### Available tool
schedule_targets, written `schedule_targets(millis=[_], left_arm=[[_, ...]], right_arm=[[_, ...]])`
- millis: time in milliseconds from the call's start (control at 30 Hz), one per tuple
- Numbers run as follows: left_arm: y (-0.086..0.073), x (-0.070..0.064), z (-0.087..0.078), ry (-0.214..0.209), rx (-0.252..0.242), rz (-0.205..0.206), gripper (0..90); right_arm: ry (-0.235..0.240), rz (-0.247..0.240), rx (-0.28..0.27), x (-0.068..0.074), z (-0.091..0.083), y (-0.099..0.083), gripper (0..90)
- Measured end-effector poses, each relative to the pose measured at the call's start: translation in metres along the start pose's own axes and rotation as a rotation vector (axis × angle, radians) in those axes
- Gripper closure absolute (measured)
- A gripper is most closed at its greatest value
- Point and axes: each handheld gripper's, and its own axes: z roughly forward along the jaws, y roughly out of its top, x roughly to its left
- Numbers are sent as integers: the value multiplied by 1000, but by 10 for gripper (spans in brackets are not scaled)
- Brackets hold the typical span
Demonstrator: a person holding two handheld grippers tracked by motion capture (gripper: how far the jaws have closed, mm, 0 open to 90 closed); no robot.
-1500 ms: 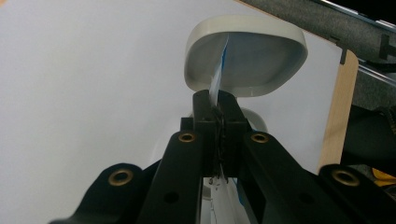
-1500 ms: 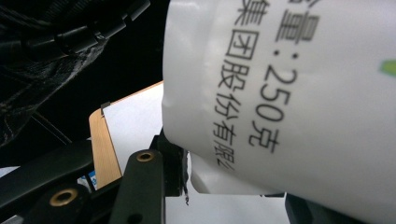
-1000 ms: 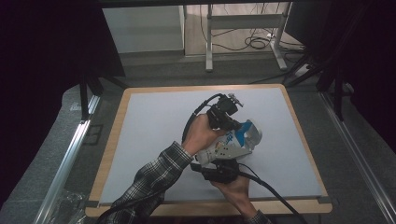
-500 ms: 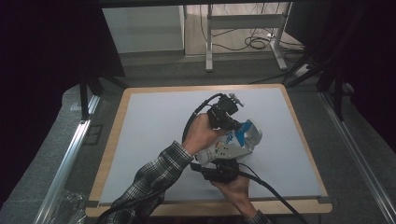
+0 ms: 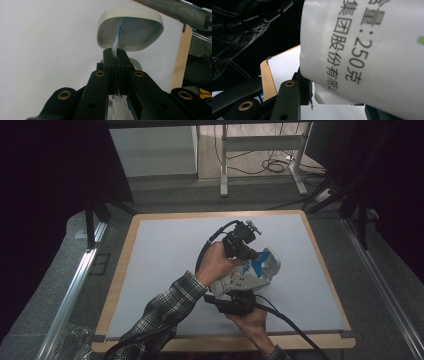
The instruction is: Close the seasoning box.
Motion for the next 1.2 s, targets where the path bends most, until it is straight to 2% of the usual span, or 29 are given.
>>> schedule_targets(millis=[633,1200], left_arm=[[3,-1,1,3,15,12,886],[3,-2,1,2,15,6,886]], right_arm=[[1,5,-7,-1,0,1,609],[1,7,-11,-1,0,1,609]])
